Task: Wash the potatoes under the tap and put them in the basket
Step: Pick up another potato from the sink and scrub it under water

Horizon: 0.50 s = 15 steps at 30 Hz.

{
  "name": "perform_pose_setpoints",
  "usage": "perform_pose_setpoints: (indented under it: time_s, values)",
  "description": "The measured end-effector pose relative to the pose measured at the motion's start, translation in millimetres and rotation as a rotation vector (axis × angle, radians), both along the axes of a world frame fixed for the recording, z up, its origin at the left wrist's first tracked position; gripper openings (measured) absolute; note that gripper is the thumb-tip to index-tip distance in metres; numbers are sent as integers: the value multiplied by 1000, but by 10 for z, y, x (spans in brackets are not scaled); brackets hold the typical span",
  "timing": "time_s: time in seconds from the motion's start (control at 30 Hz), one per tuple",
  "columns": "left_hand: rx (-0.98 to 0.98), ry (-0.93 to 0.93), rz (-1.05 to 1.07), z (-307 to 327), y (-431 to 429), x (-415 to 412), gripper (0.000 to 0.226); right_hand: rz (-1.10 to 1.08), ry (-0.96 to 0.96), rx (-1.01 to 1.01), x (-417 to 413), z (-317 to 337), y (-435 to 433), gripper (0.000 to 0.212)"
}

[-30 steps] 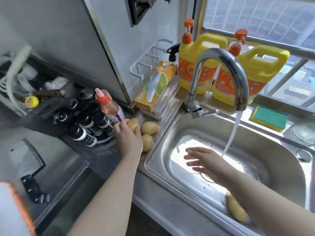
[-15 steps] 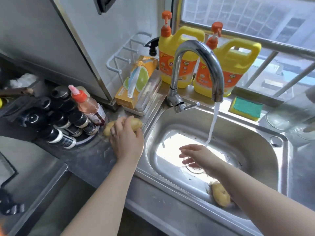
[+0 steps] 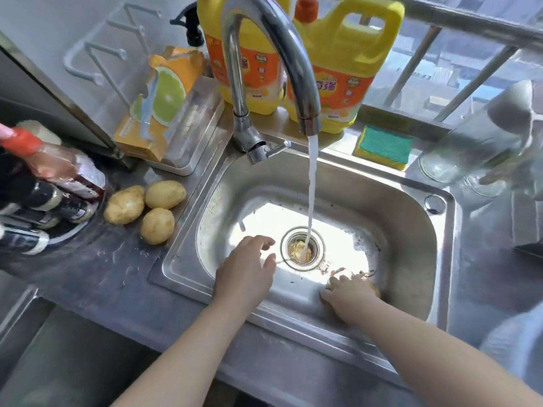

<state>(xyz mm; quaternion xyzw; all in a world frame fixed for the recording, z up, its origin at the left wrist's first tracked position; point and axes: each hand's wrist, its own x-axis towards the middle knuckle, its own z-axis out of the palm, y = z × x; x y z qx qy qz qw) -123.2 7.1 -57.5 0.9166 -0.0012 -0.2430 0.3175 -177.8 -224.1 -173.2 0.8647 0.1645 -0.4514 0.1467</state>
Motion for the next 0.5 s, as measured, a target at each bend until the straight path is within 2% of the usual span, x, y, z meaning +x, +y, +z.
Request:
perform_pose_setpoints:
  time_s: [0.1,0.3,0.37,0.43,0.5]
  values:
    - [-3,-1,13,-10,4,-1,27,104,-11,-11,19,-103,-44,40]
    - [-6,19,10,-13,18,11,29,163,-17,43,68,-195,-59,37]
    - [-8,32,0,-6,3,30,29,146,0,53,124,-133,-32,48]
    - [-21,51,-13,-8,-14,48,29,-1,54,83,239,69,20,53]
    - [-62,100,4,-3,-32,81,28,-269,97,230,394,367,60,49]
